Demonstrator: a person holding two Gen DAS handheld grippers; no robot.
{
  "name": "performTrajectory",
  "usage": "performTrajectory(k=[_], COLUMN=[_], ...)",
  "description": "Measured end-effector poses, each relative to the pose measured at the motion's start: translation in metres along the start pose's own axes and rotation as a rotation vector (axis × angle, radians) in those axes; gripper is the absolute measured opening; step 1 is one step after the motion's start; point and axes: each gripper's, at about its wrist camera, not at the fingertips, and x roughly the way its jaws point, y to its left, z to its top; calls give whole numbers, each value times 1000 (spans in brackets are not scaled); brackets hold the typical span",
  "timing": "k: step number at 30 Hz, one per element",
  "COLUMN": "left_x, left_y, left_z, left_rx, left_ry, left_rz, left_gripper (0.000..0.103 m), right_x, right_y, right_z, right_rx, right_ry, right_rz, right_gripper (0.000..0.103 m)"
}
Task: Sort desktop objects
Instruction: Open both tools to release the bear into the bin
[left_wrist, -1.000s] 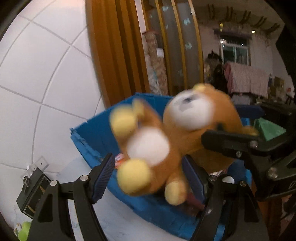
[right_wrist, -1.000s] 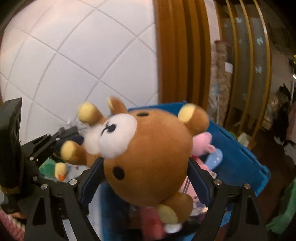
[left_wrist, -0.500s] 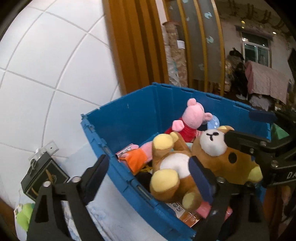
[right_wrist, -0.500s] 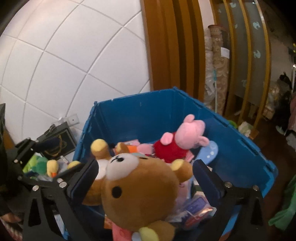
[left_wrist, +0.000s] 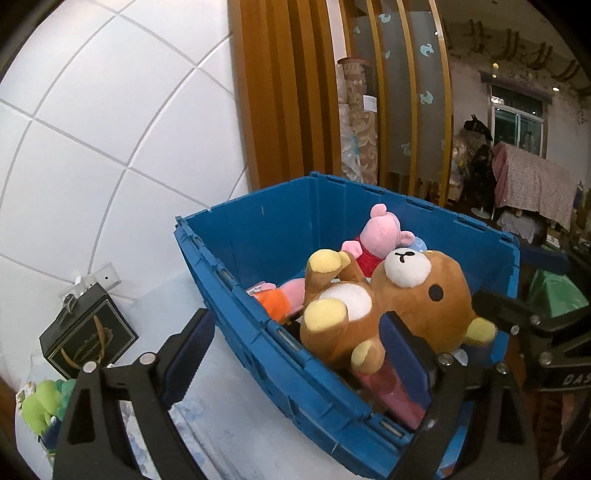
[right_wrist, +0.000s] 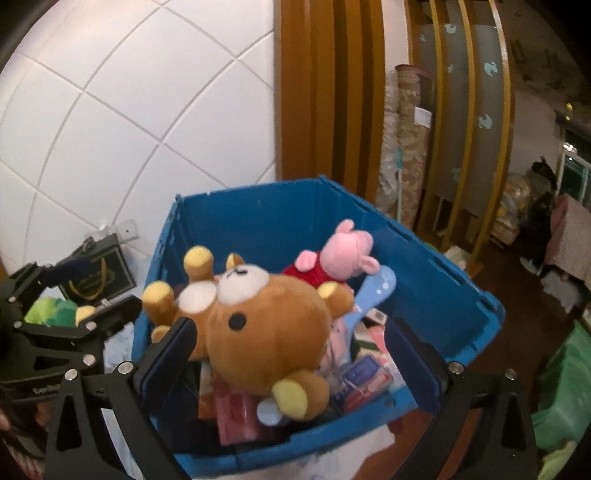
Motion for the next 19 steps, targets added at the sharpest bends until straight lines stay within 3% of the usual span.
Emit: performTrajectory(k=[19], left_x=[-25], left_y=[-6], left_z=[-10], left_rx=[37], left_ry=[-26], left_rz=[-27], left_gripper=[91], right_x=[-16], right_y=[8], right_z=[-20], right_rx=[43], right_ry=[25], right_rz=[-53], right_gripper=[103])
